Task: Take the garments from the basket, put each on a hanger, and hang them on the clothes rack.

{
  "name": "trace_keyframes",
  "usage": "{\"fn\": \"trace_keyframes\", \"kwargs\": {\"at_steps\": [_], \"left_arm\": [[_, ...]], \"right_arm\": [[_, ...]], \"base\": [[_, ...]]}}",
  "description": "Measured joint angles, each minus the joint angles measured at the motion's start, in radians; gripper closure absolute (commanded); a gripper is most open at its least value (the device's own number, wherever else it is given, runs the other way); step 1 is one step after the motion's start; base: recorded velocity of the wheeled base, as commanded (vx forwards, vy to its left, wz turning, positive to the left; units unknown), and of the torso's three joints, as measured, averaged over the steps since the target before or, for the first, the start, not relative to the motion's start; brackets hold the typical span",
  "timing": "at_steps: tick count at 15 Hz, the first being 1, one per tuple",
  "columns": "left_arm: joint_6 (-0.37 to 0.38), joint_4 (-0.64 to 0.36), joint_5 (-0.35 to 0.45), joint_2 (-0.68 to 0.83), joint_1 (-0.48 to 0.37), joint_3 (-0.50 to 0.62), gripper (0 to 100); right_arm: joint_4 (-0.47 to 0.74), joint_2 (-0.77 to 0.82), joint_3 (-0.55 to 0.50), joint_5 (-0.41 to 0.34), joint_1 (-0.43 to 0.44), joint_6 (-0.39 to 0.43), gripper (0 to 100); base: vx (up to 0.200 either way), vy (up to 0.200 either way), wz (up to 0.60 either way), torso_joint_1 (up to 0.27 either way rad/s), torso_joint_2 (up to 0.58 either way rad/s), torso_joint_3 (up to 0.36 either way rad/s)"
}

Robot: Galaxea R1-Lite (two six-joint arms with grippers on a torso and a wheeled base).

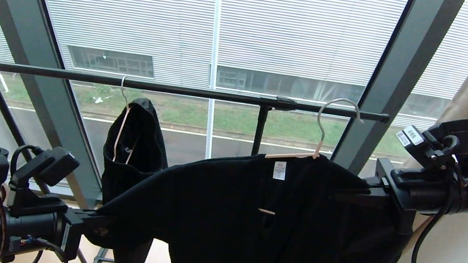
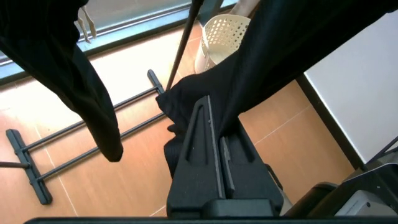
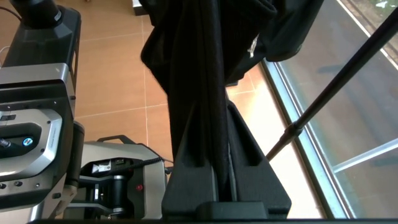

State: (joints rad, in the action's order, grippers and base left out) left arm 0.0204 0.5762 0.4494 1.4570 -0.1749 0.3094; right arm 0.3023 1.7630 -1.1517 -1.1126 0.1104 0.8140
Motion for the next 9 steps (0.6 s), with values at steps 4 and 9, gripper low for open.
{"fn": "trace_keyframes", "kwargs": {"at_steps": [4, 9], "left_arm": [[0.004, 0.006, 0.003, -0.017, 0.0, -0.009, 0], [-0.007, -0.017, 0.0, -0.051, -0.07, 0.124, 0]], "right_arm": [[0.0, 0.0, 0.0, -0.004, -0.006, 0.0, 100], [0.0, 0.006, 0.011, -0.002, 0.015, 0.001, 100]], "base": [[0.0, 0.0, 0.0, 0.0, 0.0, 0.0], [0.0, 0.0, 0.0, 0.0, 0.0, 0.0]]}}
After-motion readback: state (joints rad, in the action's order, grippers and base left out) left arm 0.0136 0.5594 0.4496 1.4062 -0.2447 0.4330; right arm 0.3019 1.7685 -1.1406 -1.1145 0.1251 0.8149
